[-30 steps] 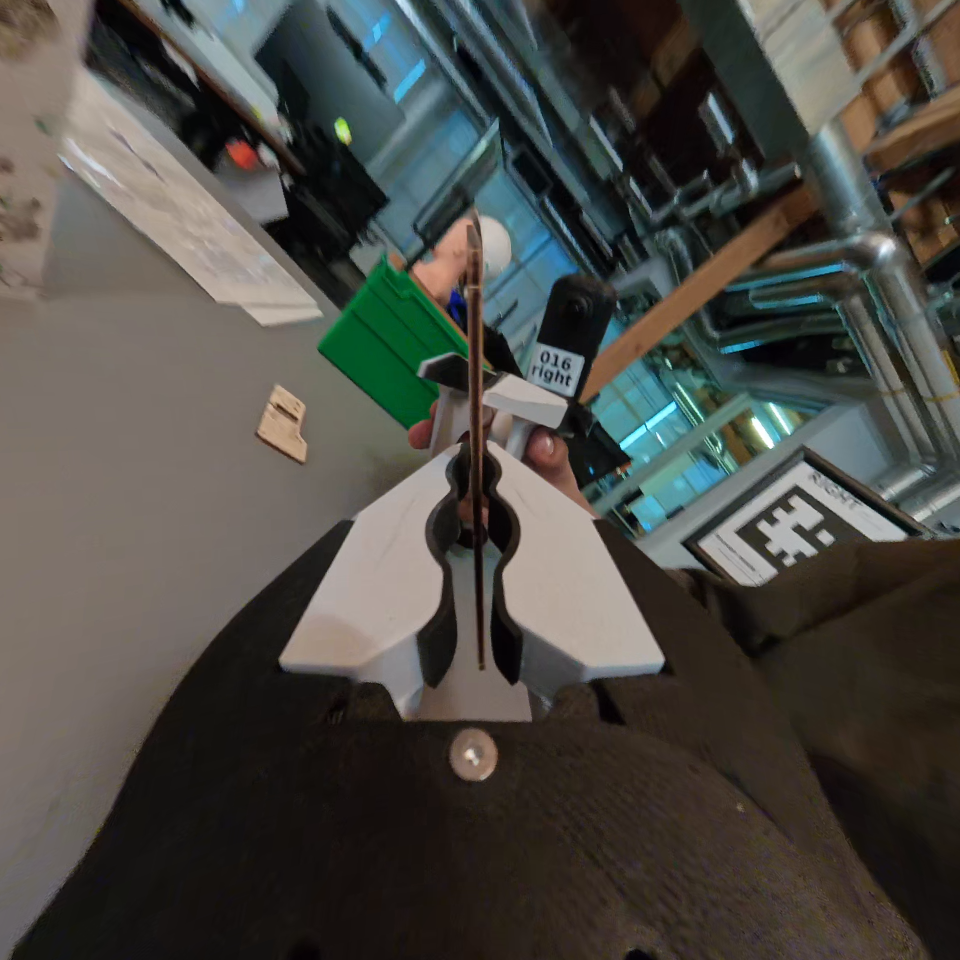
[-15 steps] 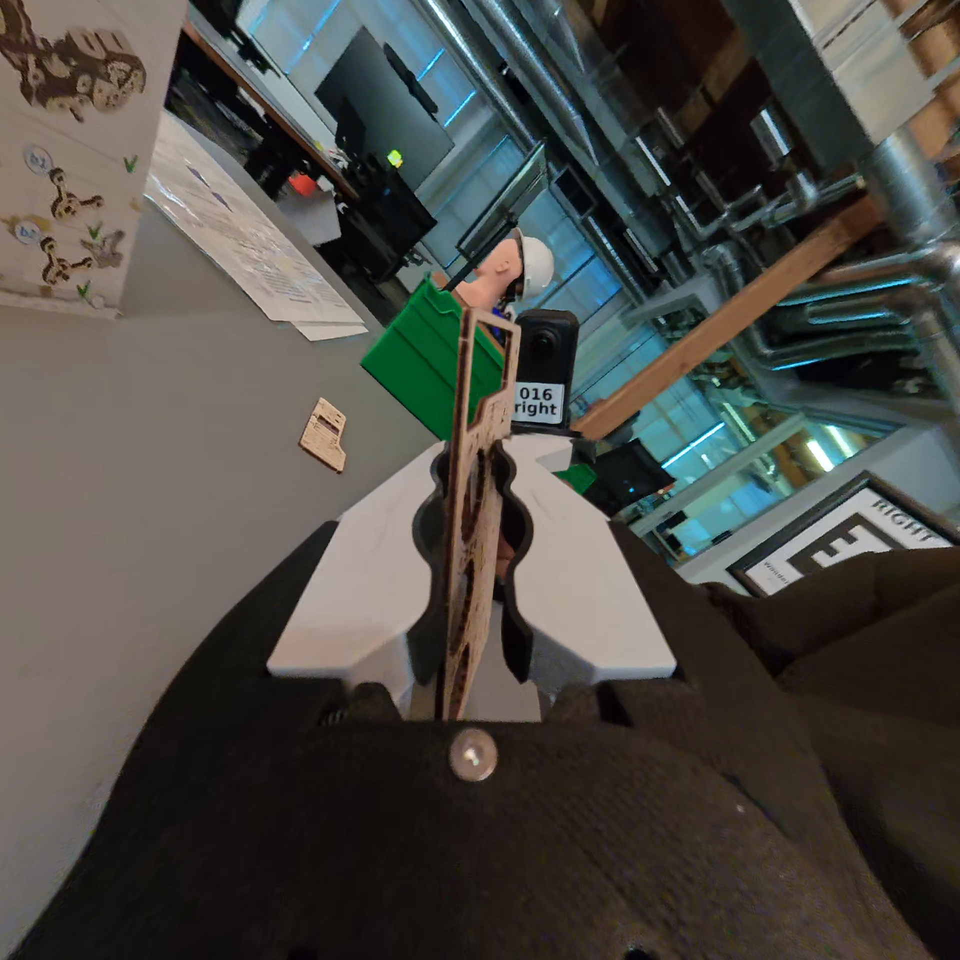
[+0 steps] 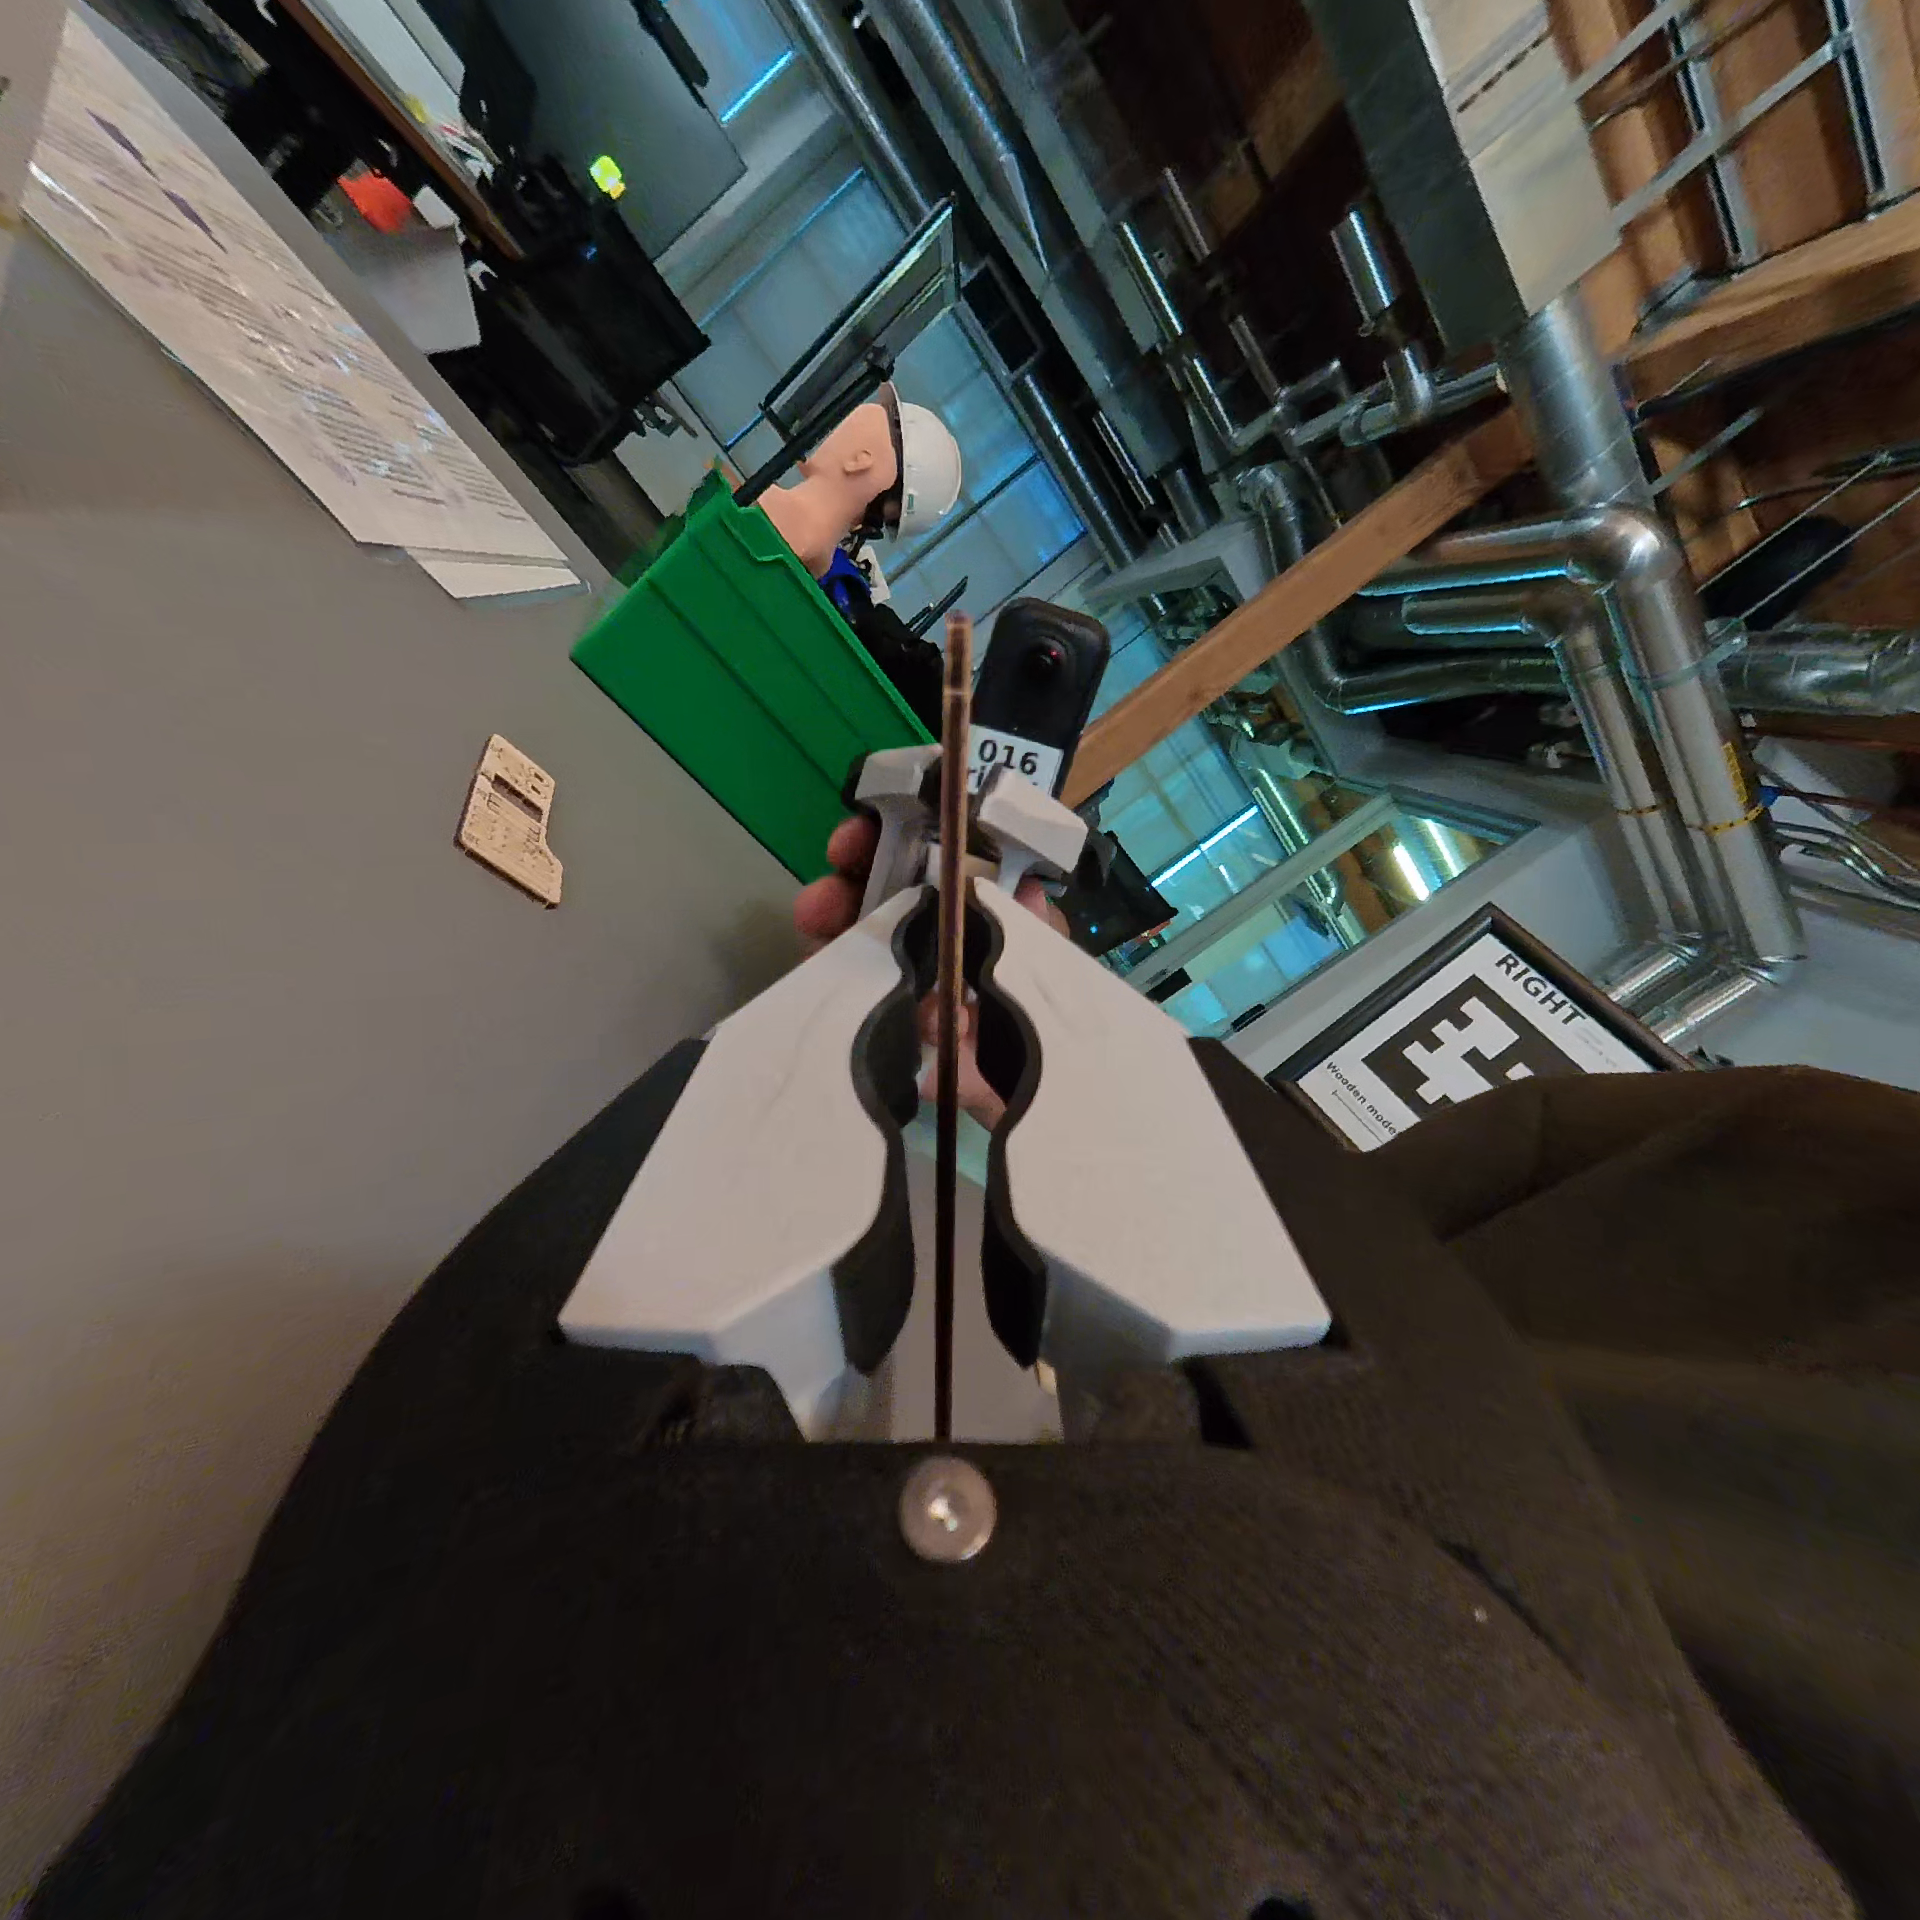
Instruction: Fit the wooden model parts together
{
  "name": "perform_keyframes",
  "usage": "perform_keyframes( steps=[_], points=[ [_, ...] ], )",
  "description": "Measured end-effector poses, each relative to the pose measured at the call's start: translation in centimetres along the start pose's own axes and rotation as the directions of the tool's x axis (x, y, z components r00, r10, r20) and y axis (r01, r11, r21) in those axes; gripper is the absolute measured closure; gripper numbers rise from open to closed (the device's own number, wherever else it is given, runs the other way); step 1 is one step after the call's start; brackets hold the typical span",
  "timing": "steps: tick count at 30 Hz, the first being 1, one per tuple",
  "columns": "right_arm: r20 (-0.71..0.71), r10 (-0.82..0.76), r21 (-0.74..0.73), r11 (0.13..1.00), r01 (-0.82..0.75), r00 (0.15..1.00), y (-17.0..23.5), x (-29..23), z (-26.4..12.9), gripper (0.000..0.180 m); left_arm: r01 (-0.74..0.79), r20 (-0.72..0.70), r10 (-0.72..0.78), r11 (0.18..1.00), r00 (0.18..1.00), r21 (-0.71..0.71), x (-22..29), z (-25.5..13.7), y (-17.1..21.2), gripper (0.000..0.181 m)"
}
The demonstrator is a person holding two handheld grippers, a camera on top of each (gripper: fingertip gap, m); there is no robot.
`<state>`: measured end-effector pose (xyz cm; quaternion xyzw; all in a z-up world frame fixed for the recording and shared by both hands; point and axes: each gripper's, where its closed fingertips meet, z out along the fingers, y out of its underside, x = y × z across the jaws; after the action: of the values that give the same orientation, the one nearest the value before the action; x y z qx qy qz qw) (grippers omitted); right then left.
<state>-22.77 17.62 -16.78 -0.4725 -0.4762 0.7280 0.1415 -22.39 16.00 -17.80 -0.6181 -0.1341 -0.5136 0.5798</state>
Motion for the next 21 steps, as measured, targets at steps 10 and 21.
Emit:
perform_keyframes(
  steps=[10,21],
  points=[
    [-0.278,-0.216,-0.041,0.976,0.213,0.936,-0.5,2.3,-0.2,0.168,0.010,0.085,-0.012,1.000,0.996,0.023,-1.3,0.1,-0.5,0.181],
    [-0.298,-0.250,-0.011,0.966,0.259,0.921,-1.7,2.9,-1.6,0.180,-0.103,0.191,0.105,0.994,0.976,-0.020,-2.7,-1.1,-1.4,0.181]
  ],
)
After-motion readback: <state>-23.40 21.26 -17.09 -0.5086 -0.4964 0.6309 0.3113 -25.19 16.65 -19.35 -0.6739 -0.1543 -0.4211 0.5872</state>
